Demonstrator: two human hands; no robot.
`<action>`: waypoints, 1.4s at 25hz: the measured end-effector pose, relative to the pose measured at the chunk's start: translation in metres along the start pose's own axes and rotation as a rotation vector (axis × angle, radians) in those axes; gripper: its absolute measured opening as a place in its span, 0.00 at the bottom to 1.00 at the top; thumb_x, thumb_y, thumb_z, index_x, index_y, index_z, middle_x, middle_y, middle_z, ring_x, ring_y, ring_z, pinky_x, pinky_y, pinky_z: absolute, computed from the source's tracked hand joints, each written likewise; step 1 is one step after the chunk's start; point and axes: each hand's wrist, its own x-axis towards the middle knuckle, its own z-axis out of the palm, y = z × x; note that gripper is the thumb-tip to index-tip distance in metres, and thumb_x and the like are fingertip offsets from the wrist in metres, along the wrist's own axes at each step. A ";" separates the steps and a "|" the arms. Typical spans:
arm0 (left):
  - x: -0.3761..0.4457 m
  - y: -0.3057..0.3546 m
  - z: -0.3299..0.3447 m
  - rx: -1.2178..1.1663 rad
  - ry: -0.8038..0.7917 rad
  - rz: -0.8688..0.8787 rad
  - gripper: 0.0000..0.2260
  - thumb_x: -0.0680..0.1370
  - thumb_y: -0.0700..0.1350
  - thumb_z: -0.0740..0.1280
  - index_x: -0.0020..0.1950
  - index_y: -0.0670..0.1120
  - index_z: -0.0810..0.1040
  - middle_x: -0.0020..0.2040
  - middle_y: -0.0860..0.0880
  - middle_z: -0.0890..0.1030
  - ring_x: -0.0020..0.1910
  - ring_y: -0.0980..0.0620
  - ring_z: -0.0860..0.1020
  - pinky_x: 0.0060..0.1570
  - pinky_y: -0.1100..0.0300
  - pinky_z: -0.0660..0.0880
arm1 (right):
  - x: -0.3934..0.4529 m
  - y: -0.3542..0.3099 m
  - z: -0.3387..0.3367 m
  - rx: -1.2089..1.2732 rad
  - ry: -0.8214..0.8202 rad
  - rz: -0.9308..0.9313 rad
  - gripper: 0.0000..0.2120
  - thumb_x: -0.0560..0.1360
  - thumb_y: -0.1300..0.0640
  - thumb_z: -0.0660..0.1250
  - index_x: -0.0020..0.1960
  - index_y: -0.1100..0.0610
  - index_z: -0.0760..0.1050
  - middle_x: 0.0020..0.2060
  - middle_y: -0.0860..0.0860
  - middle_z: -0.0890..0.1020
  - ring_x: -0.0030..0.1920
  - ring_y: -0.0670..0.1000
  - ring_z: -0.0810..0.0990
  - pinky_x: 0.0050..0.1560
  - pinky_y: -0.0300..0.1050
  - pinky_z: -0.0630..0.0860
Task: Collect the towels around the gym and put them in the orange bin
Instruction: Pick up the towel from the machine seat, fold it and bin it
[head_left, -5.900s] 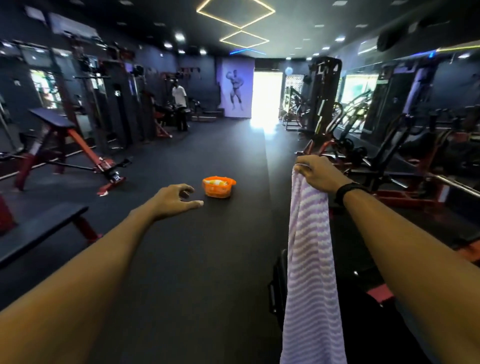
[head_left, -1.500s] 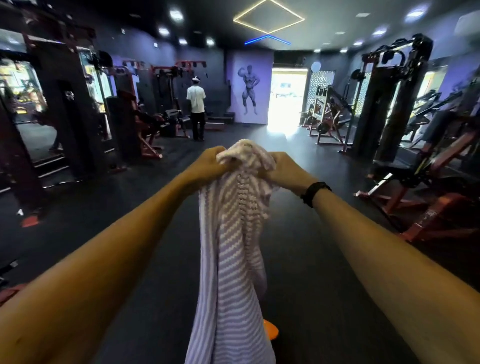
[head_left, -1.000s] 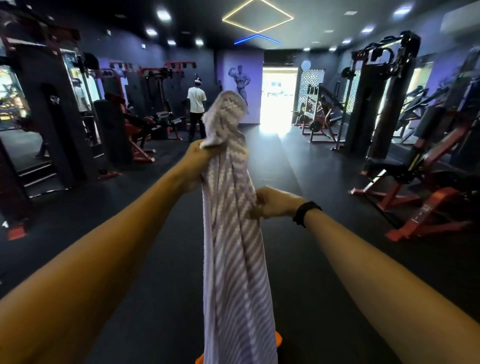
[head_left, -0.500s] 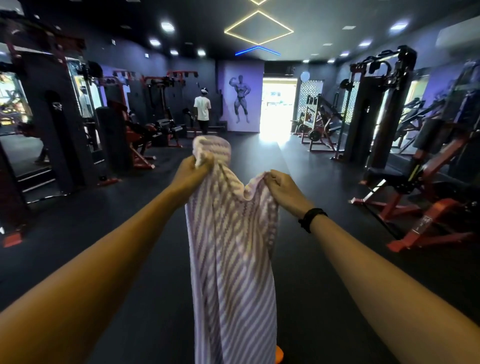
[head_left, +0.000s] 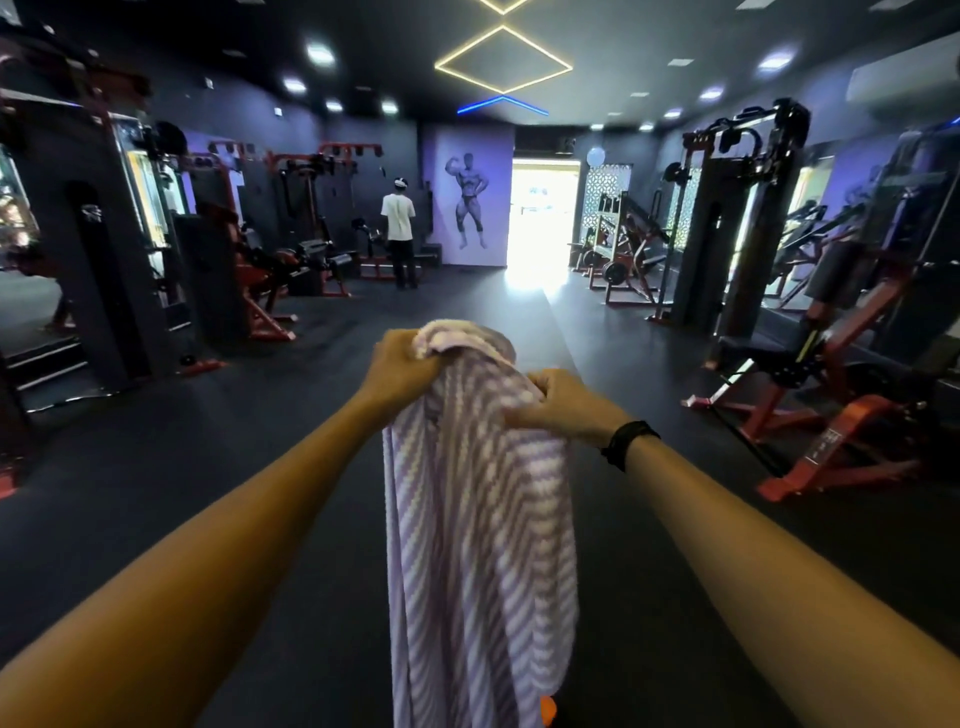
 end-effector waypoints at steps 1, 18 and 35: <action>0.001 0.002 -0.002 -0.081 0.083 -0.067 0.15 0.71 0.53 0.69 0.39 0.40 0.81 0.37 0.46 0.78 0.39 0.54 0.73 0.37 0.56 0.71 | -0.003 0.012 0.000 -0.187 -0.088 0.094 0.15 0.66 0.48 0.76 0.42 0.57 0.76 0.37 0.50 0.78 0.37 0.48 0.76 0.34 0.39 0.72; -0.011 -0.008 -0.025 -0.280 -0.128 -0.537 0.04 0.69 0.40 0.76 0.38 0.43 0.82 0.30 0.48 0.82 0.31 0.51 0.80 0.33 0.59 0.80 | -0.014 0.012 0.011 0.571 0.150 0.459 0.14 0.74 0.66 0.66 0.30 0.59 0.73 0.21 0.51 0.75 0.21 0.46 0.74 0.23 0.36 0.71; -0.017 -0.024 -0.029 0.089 -0.331 -0.457 0.11 0.71 0.48 0.74 0.46 0.41 0.82 0.38 0.47 0.81 0.38 0.51 0.78 0.41 0.58 0.75 | -0.024 0.003 0.005 0.516 -0.012 0.626 0.06 0.73 0.62 0.70 0.45 0.65 0.77 0.37 0.59 0.81 0.32 0.53 0.81 0.35 0.44 0.81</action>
